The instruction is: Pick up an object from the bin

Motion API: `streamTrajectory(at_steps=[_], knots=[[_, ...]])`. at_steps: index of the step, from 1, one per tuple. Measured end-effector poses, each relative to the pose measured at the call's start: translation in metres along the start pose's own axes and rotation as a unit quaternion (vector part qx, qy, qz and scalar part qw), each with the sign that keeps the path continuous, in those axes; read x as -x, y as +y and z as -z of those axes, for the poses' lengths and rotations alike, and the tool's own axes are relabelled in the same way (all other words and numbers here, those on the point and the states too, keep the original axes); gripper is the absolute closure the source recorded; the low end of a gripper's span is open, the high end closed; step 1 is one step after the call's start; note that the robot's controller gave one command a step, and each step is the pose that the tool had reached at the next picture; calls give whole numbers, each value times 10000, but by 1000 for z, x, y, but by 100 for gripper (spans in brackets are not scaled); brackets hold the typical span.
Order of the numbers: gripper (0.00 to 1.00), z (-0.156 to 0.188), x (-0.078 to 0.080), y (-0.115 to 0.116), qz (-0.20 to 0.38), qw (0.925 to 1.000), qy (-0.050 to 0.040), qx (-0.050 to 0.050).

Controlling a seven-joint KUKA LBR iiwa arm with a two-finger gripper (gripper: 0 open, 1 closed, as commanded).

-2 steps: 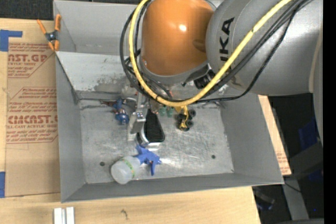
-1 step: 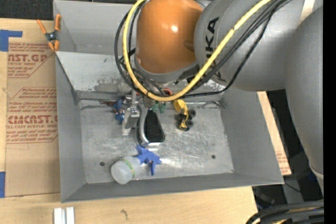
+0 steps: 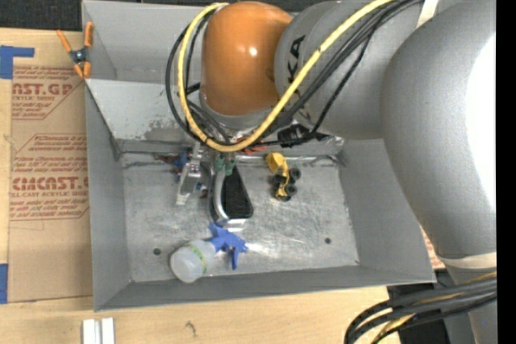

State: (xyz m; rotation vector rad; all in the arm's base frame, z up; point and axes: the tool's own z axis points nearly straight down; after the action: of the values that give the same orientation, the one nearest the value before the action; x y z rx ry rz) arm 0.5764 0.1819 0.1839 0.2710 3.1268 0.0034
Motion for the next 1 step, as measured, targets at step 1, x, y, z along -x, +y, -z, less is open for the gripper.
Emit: streamTrajectory(at_steps=[1], knots=[[0, -25, 2, -10, -139, 9999, 10, -11]])
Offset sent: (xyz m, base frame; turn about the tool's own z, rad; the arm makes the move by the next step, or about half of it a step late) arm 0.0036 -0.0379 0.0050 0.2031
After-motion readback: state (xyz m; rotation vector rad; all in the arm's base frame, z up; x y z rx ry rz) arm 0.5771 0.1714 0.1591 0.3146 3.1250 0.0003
